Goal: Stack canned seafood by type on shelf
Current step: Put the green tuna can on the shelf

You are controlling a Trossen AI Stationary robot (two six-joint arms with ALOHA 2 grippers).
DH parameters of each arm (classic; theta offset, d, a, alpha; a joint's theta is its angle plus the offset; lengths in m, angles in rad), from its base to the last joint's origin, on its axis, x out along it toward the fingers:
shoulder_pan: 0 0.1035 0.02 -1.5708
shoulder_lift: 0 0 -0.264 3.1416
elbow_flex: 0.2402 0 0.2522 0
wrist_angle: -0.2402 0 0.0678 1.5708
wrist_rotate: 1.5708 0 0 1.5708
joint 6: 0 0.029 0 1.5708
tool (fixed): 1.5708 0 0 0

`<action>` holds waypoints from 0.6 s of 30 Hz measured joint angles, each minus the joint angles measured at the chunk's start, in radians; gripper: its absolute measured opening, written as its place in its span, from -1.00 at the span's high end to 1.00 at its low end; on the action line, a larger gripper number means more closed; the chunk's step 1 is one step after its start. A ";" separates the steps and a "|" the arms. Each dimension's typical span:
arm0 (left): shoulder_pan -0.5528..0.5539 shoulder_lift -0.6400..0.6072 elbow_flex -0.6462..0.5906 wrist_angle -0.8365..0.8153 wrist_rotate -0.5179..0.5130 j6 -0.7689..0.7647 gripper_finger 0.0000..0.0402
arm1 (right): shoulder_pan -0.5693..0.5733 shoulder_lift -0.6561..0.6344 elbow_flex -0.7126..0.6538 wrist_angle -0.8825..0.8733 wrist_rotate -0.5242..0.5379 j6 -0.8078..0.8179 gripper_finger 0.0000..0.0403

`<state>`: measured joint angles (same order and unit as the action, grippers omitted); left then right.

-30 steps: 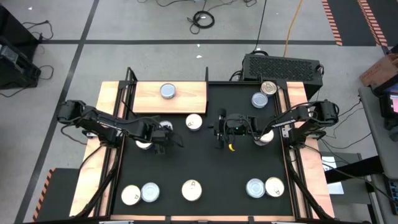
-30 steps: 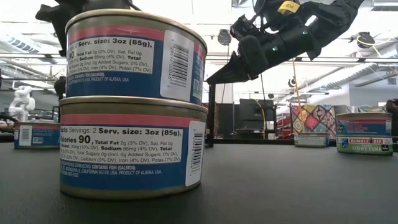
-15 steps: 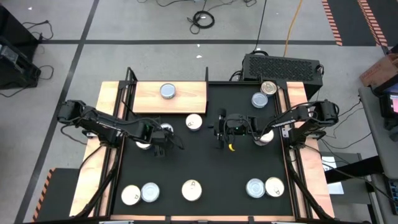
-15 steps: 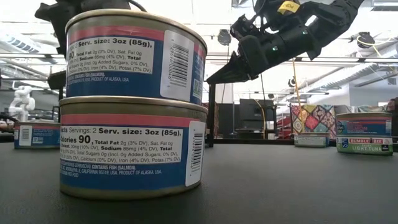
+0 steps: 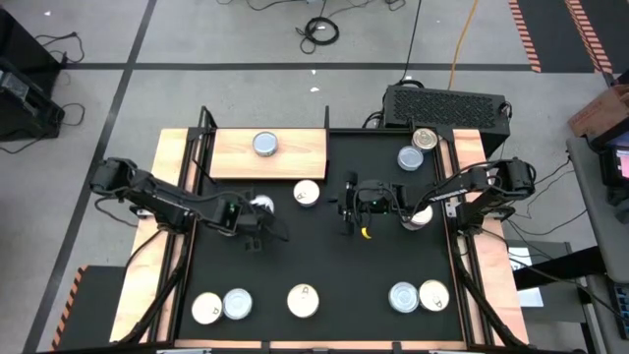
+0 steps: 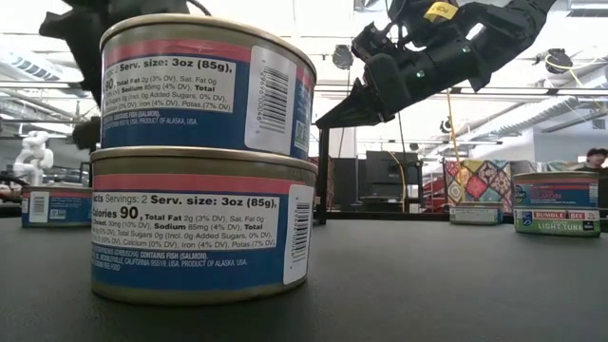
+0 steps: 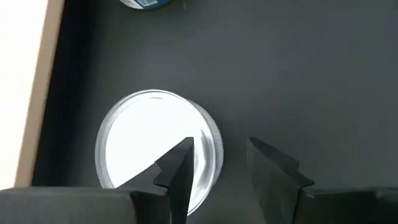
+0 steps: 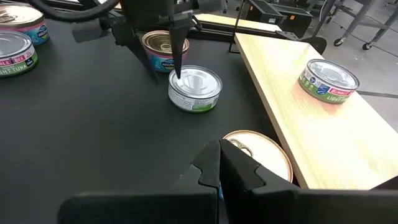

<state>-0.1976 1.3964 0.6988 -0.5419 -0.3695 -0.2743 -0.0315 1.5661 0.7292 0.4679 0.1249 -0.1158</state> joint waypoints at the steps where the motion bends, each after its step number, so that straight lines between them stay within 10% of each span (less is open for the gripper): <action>1: 0.000 0.000 -0.011 0.005 0.000 -0.003 0.24 | 0.000 0.000 0.000 0.000 0.000 0.000 1.00; 18: -0.011 0.021 -0.067 0.037 -0.079 0.070 0.38 | 0.000 0.000 0.000 -0.001 0.000 0.000 1.00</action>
<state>-0.2087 1.4173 0.6315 -0.5045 -0.4480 -0.2039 -0.0315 1.5658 0.7292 0.4671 0.1249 -0.1162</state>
